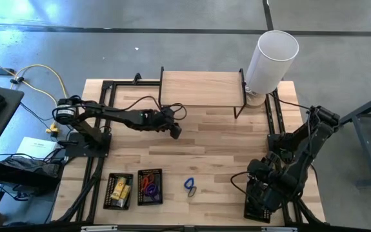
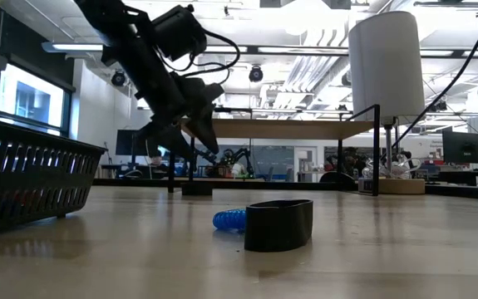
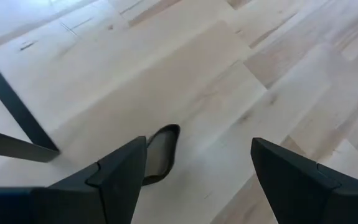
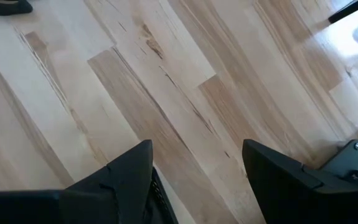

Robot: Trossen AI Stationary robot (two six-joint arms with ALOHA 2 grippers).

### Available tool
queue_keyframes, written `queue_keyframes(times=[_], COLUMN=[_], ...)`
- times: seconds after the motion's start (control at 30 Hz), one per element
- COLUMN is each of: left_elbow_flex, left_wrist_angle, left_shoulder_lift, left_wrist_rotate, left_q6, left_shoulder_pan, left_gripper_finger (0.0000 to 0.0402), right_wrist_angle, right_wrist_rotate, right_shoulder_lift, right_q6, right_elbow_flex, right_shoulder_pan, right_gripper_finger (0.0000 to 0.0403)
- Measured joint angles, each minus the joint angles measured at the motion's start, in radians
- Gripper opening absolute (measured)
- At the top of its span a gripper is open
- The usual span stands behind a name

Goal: Pick & Place Office Desk Supplies
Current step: Put the black rubber band into the right black basket

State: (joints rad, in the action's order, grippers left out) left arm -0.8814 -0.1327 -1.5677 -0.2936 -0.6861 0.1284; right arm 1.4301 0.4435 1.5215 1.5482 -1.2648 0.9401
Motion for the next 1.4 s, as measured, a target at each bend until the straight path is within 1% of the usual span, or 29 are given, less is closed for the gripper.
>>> queue_keyframes(times=[0.2,0.33,0.57,0.67,0.73,1.03,1.3,1.4], left_elbow_flex=[0.0,-0.001,0.0,0.001,-0.001,0.0,0.0,0.0], left_wrist_angle=[0.005,0.005,0.009,0.007,0.032,0.031,0.033,0.029], left_shoulder_lift=[-0.014,-0.041,-0.082,-0.091,-0.11,-0.196,-0.203,-0.203], left_wrist_rotate=[-0.006,-0.014,-0.149,-0.145,-0.137,-0.139,-0.135,-0.131], left_q6=[0.004,-0.069,-0.069,-0.069,-0.069,-0.068,-0.068,-0.068], left_shoulder_pan=[-0.006,-0.021,-0.05,-0.05,-0.05,-0.055,-0.053,-0.052], left_gripper_finger=[0.028,0.028,0.028,0.028,0.028,0.028,0.028,0.0269], right_wrist_angle=[-0.016,-0.028,-0.035,-0.035,-0.036,-0.038,-0.039,-0.041], right_wrist_rotate=[0.0,0.0,0.0,0.0,0.0,0.0,-0.001,-0.001], right_shoulder_lift=[0.0,0.0,0.0,0.0,0.0,0.0,0.0,0.0], right_q6=[0.0,0.0,0.0,0.0,0.0,-0.001,0.0,-0.001], right_elbow_flex=[0.0,0.0,0.0,0.0,0.0,0.0,0.0,0.0], right_shoulder_pan=[0.0,0.0,-0.001,-0.001,-0.001,-0.001,-0.001,-0.001], right_gripper_finger=[0.0238,0.0238,0.0238,0.0238,0.0238,0.0238,0.0238,0.0238])
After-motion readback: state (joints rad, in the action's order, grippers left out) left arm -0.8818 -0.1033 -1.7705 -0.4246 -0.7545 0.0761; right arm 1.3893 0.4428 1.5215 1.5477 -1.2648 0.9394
